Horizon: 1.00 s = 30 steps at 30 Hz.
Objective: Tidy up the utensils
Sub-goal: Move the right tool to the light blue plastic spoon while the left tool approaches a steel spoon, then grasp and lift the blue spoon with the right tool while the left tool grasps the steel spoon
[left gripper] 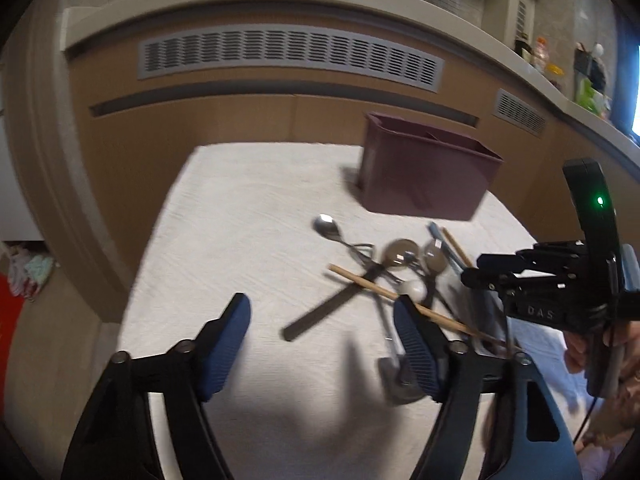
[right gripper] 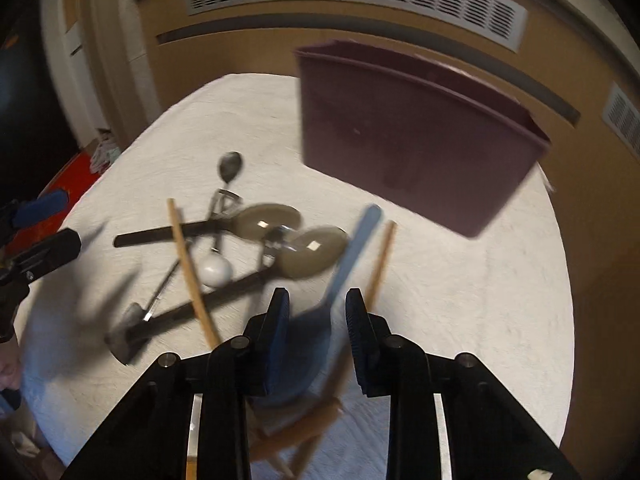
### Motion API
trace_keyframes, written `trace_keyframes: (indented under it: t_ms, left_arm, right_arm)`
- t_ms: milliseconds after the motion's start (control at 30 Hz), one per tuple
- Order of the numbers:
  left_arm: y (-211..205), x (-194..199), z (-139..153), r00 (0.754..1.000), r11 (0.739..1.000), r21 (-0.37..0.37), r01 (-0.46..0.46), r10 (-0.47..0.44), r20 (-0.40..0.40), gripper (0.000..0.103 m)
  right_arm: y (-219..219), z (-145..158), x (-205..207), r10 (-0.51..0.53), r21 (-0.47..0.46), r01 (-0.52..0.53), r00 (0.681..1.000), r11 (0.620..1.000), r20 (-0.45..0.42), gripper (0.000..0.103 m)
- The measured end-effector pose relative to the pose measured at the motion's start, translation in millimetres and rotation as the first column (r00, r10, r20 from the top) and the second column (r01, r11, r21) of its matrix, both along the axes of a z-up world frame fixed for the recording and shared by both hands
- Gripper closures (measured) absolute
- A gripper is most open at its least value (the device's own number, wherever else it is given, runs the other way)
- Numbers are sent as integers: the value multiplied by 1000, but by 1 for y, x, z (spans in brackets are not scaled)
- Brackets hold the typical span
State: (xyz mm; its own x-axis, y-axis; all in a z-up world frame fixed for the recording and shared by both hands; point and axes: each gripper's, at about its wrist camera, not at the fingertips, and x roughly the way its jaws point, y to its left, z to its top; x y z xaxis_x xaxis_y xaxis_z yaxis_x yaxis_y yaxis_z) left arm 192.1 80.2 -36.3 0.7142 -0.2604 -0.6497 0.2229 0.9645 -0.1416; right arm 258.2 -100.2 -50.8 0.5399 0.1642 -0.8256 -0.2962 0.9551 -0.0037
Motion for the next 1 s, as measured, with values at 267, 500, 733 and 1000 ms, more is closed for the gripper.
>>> trace_keyframes:
  t_ms: [267, 500, 733, 1000]
  left_arm:
    - [-48, 48, 2, 966, 972, 0, 235, -233, -110, 67]
    - [-53, 95, -13, 954, 971, 116, 207, -174, -245, 66]
    - [-39, 66, -28, 921, 983, -64, 174, -185, -342, 65]
    - [-43, 25, -21, 911, 969, -137, 206, -241, -335, 64]
  right_arm:
    - [-43, 15, -38, -125, 34, 122, 987, 992, 103, 34]
    - [-62, 6, -50, -173, 5, 174, 981, 985, 88, 28]
    - [-59, 11, -38, -89, 141, 83, 995, 987, 43, 59]
    - [-17, -3, 9, -40, 183, 51, 997, 982, -64, 79]
